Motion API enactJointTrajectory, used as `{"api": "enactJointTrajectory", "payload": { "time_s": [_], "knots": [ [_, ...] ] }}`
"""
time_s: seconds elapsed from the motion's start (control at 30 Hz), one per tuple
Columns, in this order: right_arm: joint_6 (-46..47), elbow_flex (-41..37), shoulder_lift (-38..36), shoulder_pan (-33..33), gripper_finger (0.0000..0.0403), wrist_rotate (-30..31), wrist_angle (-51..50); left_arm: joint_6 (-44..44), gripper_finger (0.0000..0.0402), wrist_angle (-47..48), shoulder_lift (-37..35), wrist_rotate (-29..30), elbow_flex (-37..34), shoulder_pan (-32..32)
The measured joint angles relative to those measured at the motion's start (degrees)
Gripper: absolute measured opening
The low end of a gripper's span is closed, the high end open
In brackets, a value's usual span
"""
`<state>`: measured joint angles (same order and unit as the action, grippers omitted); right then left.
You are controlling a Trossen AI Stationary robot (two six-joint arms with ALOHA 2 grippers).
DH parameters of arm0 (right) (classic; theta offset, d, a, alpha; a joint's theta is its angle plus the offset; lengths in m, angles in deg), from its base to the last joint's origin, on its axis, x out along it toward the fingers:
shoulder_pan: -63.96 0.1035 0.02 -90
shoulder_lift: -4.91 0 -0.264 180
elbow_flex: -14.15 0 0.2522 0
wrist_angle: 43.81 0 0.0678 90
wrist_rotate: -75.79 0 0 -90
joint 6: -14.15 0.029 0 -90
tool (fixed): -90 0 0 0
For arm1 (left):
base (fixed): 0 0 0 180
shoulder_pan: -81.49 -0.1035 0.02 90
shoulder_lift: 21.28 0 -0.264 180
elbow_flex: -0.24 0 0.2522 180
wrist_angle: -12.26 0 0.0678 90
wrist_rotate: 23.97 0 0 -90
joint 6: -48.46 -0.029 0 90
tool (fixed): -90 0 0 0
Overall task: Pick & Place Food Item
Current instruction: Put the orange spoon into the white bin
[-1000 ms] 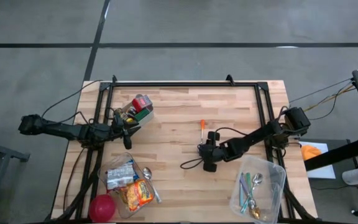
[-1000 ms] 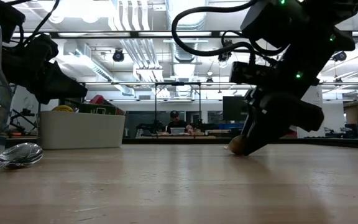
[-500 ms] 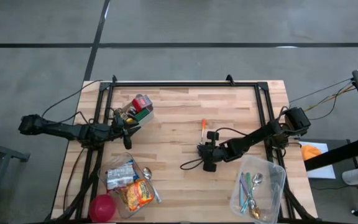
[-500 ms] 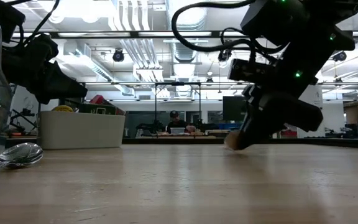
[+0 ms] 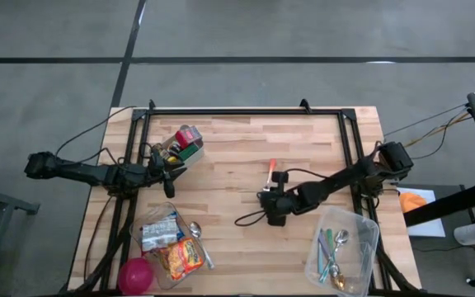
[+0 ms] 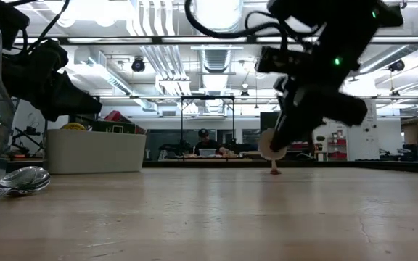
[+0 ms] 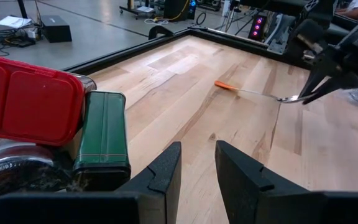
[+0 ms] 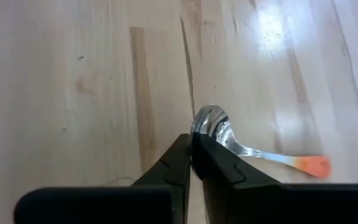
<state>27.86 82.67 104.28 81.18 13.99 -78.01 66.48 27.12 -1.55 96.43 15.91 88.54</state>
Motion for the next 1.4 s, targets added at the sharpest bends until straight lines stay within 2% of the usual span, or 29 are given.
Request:
{"api": "enactJointTrajectory", "payload": {
  "time_s": [0.27,0.67,1.03,1.23,1.4],
  "knots": [
    [0.01,13.87,-0.04,0.04,0.0008,2.06,-20.57,0.00,0.0101,0.00,0.00,0.02,0.00,0.02],
    [0.50,31.95,-0.17,1.39,0.0008,3.06,-42.17,0.00,0.0101,0.00,0.00,0.01,0.00,0.01],
    [20.13,51.24,-0.28,7.03,0.0008,-7.05,-68.86,0.00,0.0101,0.00,0.00,0.02,0.00,0.00],
    [25.23,58.08,-2.11,12.40,0.0008,-10.00,-69.71,0.00,0.0101,0.00,-0.02,0.02,-0.02,0.00],
    [31.77,60.62,-4.05,18.40,0.0008,-10.43,-69.54,0.00,0.0101,0.00,-0.02,0.01,-0.01,0.02]
  ]
}}
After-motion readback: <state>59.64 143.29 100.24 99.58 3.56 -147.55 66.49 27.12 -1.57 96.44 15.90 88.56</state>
